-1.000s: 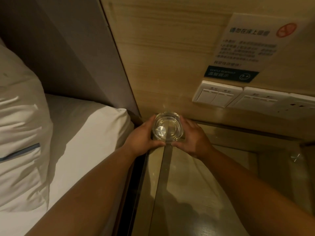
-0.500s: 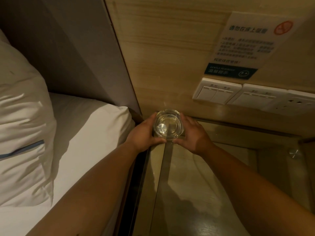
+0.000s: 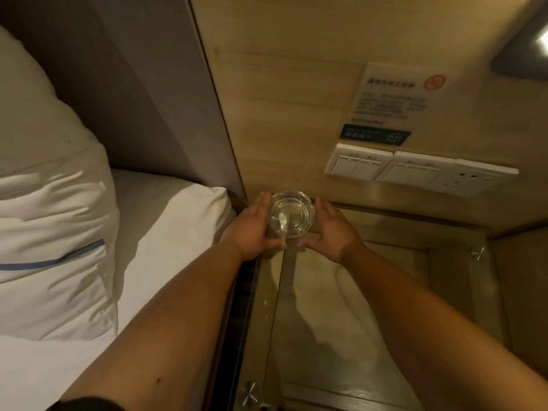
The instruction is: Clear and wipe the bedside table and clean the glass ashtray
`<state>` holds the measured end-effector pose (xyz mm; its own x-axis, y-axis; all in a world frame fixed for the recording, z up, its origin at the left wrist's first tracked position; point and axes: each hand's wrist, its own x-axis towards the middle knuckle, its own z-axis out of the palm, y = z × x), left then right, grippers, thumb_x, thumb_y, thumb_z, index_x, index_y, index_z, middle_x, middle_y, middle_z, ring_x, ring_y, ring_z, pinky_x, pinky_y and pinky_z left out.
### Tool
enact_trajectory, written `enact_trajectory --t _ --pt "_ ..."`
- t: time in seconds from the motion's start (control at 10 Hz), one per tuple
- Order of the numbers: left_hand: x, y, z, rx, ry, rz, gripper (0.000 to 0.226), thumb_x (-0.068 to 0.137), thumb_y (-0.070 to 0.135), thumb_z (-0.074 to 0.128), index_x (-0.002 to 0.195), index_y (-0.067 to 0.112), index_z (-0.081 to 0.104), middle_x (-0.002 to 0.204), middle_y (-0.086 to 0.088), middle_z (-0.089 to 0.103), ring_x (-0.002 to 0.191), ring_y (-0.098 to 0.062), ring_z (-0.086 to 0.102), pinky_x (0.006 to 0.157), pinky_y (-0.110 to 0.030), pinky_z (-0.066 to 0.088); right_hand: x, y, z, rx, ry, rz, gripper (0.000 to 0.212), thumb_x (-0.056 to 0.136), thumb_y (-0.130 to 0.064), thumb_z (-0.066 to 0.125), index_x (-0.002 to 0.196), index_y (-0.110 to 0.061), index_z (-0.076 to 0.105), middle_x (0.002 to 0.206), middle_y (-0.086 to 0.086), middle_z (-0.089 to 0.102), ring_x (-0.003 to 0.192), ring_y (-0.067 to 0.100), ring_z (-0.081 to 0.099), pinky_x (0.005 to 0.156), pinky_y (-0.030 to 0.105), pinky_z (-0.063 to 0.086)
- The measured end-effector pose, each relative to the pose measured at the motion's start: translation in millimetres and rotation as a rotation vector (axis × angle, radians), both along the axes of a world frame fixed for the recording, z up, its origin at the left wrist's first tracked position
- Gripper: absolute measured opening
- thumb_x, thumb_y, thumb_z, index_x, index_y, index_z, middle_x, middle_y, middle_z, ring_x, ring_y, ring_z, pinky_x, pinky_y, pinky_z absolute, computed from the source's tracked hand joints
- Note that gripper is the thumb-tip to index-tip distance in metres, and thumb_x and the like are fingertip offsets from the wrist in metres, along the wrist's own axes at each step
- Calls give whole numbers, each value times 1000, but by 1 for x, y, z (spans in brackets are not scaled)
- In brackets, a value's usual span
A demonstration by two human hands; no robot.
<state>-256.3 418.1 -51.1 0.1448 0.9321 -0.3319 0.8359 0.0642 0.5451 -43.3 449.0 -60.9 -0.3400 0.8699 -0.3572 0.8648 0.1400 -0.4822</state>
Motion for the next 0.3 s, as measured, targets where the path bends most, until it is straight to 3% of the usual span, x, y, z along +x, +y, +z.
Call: enact_trajectory --t 0.1,0.3 --pt "3 -17 24 111 237 -122 107 78 61 63 151 15 0 160 -7 1 146 -21 0 116 -36 5 9 -18 26 108 -103 31 97 83 -64 51 151 -15 2 160 8 3 146 24 6 117 41 15" --pt "22 -63 85 290 386 -108 87 88 62 40 150 12 5 159 -11 8 146 -25 0 115 -40 -2 27 -61 92 358 -235 -43 80 88 -69 22 150 -20 9 159 8 8 145 23 1 114 38 0"
